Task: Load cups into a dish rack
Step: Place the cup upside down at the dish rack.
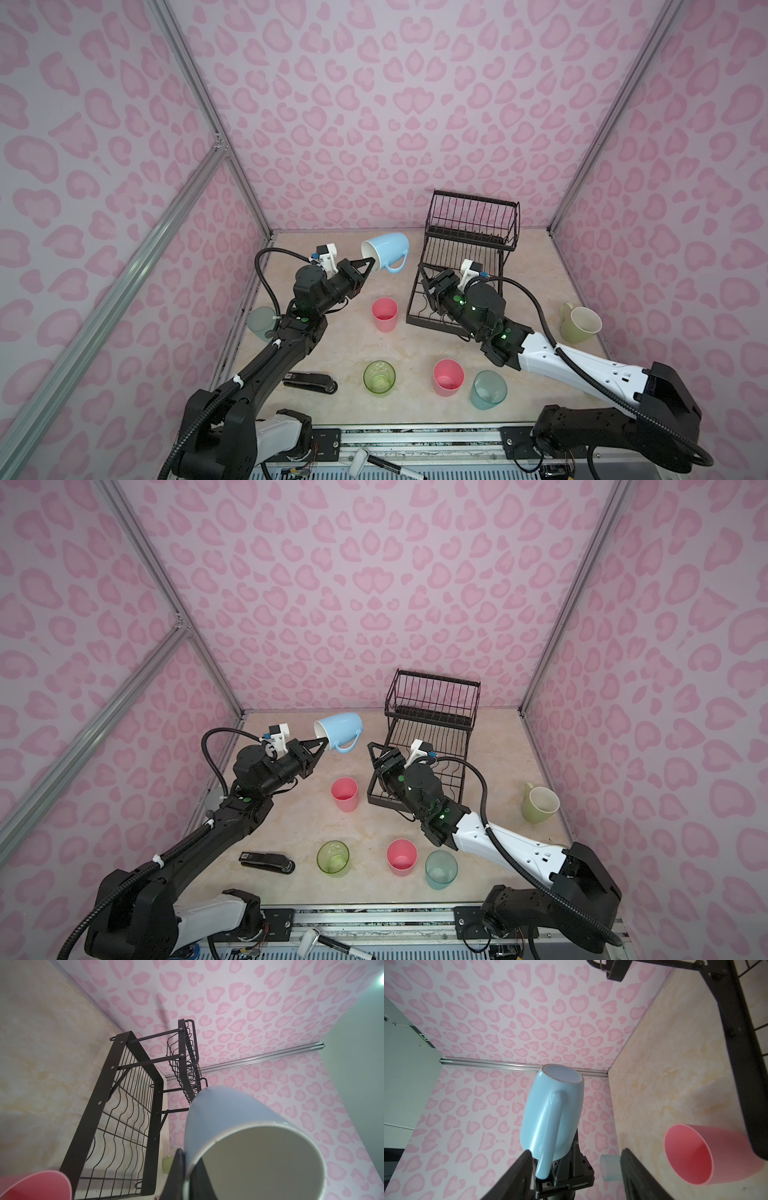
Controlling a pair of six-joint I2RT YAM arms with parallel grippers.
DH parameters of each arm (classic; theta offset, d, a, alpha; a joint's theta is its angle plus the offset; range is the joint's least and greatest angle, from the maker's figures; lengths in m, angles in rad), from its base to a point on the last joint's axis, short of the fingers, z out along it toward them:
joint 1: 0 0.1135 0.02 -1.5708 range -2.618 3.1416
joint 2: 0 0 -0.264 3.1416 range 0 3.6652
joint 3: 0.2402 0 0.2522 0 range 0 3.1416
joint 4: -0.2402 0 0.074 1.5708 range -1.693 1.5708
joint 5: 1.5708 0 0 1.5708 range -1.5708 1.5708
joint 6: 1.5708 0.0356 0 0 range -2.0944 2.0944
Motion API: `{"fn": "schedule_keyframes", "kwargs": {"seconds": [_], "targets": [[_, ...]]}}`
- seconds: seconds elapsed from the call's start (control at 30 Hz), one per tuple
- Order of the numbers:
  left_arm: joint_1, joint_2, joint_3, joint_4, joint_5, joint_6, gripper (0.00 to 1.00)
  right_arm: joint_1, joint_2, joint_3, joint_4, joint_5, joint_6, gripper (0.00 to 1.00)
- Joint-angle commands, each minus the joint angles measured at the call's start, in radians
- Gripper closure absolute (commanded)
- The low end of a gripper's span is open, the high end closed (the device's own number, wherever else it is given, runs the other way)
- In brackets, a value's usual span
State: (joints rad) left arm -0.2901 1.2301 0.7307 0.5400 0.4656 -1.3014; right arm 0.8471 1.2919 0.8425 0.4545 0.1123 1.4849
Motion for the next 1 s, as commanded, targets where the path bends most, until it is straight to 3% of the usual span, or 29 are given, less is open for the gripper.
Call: {"fn": "schedule_keyframes", "kwargs": {"seconds": [0.0,0.97], "targets": [[-0.001,0.019,-0.001,0.151,0.033,-0.023,0.96,0.001,0.049,0.033,0.060,-0.078,0.043,0.34],[-0.034,0.020,0.002,0.189,0.146,0.102,0.96,0.002,0.126,0.069,0.125,-0.099,0.083,0.73]]}}
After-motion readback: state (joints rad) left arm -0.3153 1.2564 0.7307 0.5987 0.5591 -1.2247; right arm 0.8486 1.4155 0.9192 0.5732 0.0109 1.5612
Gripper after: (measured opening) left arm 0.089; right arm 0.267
